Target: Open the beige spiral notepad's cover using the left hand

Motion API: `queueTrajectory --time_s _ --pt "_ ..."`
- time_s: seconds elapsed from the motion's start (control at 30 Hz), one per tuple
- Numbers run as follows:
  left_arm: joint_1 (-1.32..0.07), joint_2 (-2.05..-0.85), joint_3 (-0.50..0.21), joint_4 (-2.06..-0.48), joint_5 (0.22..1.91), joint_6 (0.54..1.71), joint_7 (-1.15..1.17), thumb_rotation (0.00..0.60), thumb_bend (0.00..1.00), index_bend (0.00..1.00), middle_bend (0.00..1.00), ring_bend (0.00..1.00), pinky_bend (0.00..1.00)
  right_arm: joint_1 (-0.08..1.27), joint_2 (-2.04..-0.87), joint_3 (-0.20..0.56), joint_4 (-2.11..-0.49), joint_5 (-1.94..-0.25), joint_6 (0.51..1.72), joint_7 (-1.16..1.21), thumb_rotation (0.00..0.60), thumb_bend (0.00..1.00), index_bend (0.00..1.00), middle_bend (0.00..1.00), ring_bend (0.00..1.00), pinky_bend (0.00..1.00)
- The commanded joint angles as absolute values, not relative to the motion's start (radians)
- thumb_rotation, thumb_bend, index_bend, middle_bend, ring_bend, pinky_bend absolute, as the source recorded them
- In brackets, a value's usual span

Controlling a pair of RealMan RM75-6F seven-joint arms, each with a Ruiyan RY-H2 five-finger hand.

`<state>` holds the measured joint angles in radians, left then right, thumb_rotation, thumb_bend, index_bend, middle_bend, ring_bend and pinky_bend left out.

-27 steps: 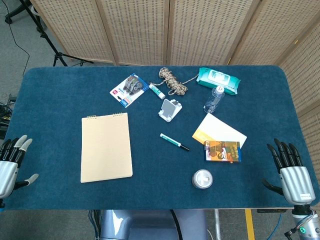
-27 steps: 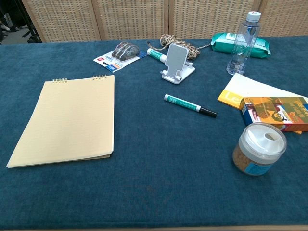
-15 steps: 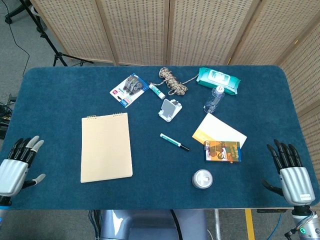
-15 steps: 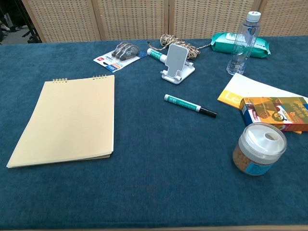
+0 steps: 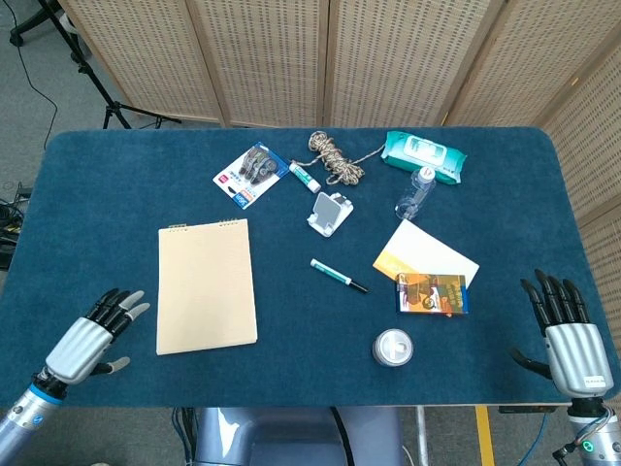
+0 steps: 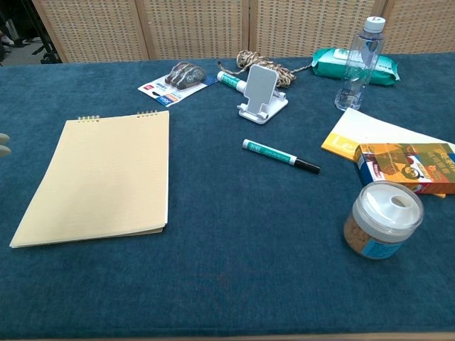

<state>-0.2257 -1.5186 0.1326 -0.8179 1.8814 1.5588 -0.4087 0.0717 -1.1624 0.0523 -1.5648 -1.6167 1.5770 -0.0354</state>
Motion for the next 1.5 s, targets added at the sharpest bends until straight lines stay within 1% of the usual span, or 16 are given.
queueTrajectory --time_s 0.03,0.27,0.4,0.63,0.97,1.5 --pt "-0.232 -1.541 0.146 -0.792 1.887 1.567 -0.421 0.6 0.13 0.15 0.0 0.0 0.0 0.072 -1.16 0.054 -1.563 -1.613 1.575 -0.028 0.6 0.0 0.0 0.0 0.0 0.0" --pt "-0.252 -1.578 0.168 -0.79 1.9 1.553 -0.377 0.6 0.21 0.23 0.0 0.0 0.0 0.07 -1.15 0.059 -1.57 -1.609 1.582 -0.009 0.6 0.0 0.0 0.0 0.0 0.0" --pt "-0.258 -1.578 0.171 -0.8 1.889 1.541 -0.364 0.6 0.22 0.27 0.0 0.0 0.0 0.07 -1.148 0.061 -1.57 -1.605 1.582 -0.003 0.6 0.0 0.0 0.0 0.0 0.0" --pt "-0.26 -1.593 0.183 -0.783 1.871 1.516 -0.362 0.6 0.22 0.29 0.0 0.0 0.0 0.068 -1.142 0.063 -1.572 -1.6 1.582 0.01 0.6 0.0 0.0 0.0 0.0 0.0" --pt "-0.267 -1.632 0.179 -0.722 1.849 1.525 -0.396 0.6 0.24 0.3 0.0 0.0 0.0 0.067 -1.139 0.065 -1.573 -1.597 1.582 0.015 0.6 0.0 0.0 0.0 0.0 0.0" --pt "-0.278 -1.674 0.179 -0.654 1.82 1.513 -0.428 0.6 0.24 0.3 0.0 0.0 0.0 0.066 -1.137 0.064 -1.576 -1.598 1.583 0.018 0.6 0.0 0.0 0.0 0.0 0.0"
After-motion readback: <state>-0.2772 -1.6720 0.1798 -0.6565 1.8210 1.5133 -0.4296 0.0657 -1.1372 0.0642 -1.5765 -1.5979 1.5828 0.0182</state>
